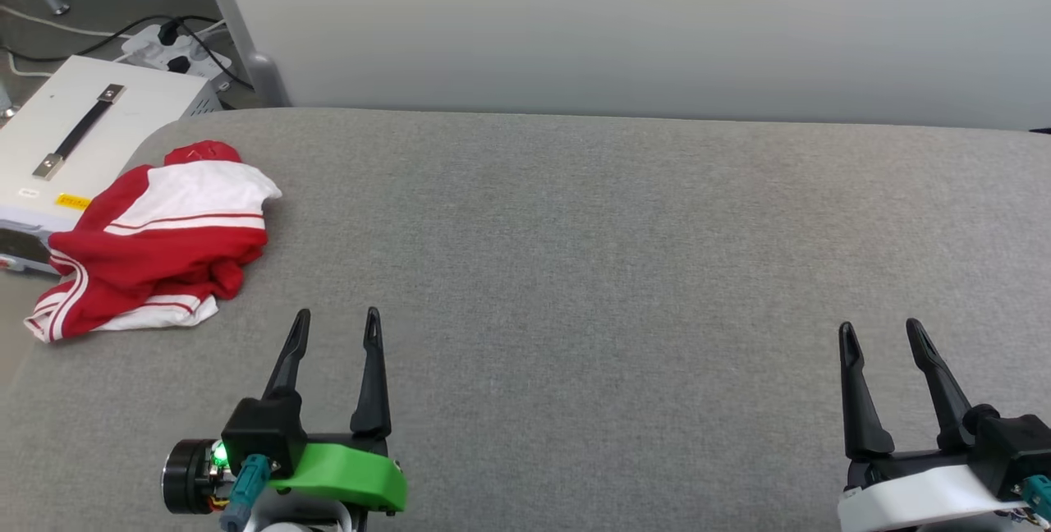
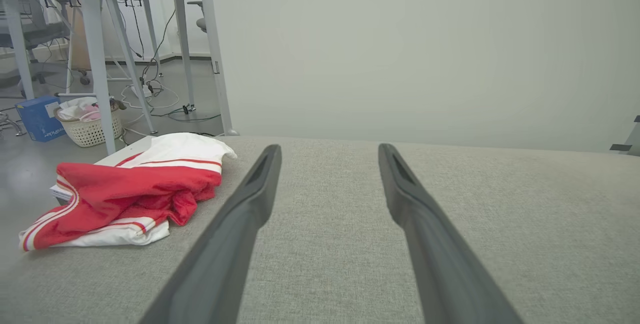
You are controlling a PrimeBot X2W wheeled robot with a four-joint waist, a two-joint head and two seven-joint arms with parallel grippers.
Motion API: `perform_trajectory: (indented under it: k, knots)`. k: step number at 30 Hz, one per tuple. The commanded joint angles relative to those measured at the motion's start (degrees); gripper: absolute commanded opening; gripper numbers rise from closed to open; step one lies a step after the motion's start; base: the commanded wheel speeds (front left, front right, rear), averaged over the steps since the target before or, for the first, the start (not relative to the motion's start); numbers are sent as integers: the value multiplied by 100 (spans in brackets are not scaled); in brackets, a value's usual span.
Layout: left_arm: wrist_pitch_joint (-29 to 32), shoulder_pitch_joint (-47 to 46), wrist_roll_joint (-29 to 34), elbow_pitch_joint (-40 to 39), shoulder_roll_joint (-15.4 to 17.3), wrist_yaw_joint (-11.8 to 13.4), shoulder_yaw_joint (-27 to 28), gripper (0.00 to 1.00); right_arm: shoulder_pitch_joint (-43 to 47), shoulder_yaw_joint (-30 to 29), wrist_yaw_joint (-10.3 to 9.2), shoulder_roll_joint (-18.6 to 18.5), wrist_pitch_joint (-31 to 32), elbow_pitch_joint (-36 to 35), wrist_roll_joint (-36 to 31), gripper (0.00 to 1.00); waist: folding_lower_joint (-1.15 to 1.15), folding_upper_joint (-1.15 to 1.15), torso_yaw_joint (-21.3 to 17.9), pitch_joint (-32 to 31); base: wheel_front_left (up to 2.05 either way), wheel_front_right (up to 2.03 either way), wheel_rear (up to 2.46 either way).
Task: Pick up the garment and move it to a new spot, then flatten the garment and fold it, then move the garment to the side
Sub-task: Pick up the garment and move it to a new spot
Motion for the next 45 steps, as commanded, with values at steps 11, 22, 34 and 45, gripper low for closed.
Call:
perform_trajectory:
  k: [11,22,34,45]
  knots:
    - [-62,-16,-99,119,-27,116,233,100,50,63,-5,-9,-59,-77,-117,100,0,0,853,128,0,0,0]
    - [-62,-54,-166,163,-27,158,440,100,-24,122,-5,-9,-59,-102,-216,100,0,0,1598,245,0,0,0]
    - [-62,-67,-376,204,-27,200,548,100,-75,156,-5,-9,-59,-154,-306,100,0,0,2197,380,0,0,0]
    - [-62,-255,-504,379,-27,-60,767,100,-135,209,-5,-9,-59,-157,-351,100,0,0,2318,472,0,0,0]
